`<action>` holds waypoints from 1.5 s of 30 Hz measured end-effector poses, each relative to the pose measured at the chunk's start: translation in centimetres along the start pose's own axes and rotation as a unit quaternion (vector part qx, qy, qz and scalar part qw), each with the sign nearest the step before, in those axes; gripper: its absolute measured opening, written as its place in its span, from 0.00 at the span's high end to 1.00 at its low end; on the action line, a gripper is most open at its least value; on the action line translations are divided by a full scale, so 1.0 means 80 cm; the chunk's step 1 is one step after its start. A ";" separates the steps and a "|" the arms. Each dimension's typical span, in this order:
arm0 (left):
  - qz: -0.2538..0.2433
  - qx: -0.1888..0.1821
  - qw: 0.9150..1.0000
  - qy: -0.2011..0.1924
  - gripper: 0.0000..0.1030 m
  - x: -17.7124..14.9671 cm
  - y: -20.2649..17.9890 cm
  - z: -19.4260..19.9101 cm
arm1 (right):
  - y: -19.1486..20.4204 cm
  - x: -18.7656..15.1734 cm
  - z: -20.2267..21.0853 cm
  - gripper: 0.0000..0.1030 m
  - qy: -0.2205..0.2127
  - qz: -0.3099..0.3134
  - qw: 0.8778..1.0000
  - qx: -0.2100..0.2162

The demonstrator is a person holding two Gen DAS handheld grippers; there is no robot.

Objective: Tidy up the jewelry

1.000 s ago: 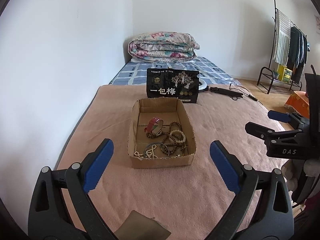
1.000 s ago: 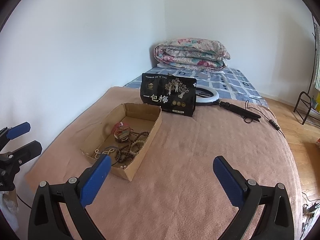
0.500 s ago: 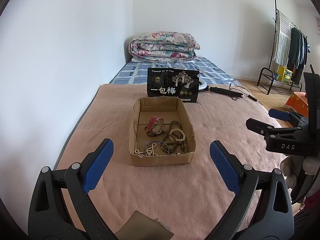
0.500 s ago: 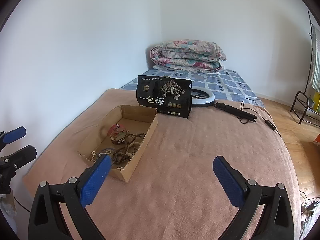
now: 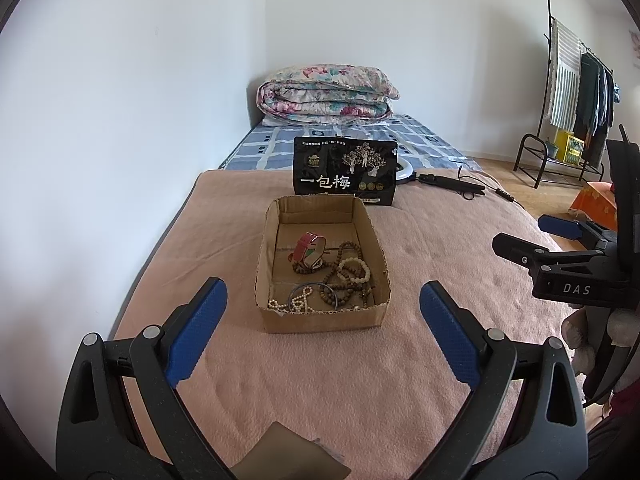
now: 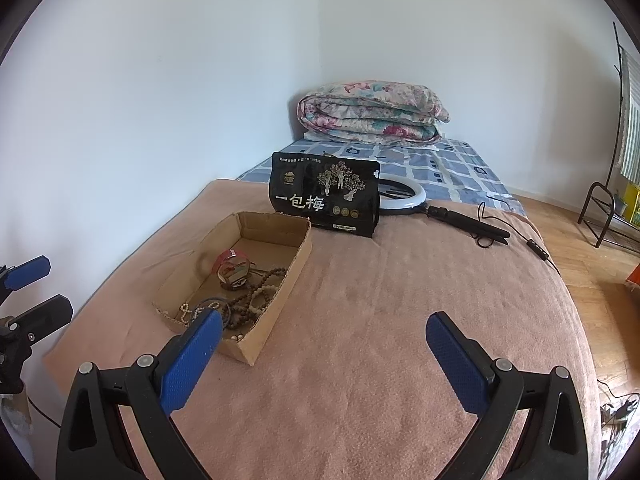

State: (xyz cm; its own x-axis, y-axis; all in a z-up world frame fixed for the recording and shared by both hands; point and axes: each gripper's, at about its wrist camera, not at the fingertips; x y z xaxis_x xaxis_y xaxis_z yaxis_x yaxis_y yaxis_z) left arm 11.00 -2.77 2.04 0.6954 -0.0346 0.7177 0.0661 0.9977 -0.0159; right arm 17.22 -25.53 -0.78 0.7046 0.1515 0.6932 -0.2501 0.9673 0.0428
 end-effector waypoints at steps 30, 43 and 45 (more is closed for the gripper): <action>-0.002 0.000 1.000 -0.003 0.04 -0.003 -0.001 0.005 | -0.003 0.000 0.001 0.00 0.000 -0.002 1.000 -0.001; -0.003 0.004 1.000 -0.008 0.04 0.002 -0.003 0.008 | -0.004 0.000 0.001 0.00 0.001 -0.003 1.000 0.000; -0.004 0.005 1.000 -0.012 0.04 0.004 -0.004 0.010 | -0.004 0.000 0.001 0.00 0.001 -0.003 1.000 -0.001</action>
State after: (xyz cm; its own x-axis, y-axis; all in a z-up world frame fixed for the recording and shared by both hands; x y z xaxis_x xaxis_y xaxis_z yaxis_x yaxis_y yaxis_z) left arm 10.64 -3.03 2.81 0.6773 -0.0412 0.7345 0.0650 0.9979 -0.0039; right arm 17.25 -25.87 -0.78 0.7073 0.1454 0.6918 -0.2447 0.9685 0.0467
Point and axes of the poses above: each gripper's, at about its wrist camera, not at the fingertips, and z roughly against the way its jaws point, y to its left, x to its top, and after that the axes turned 9 degrees about y, right-handed
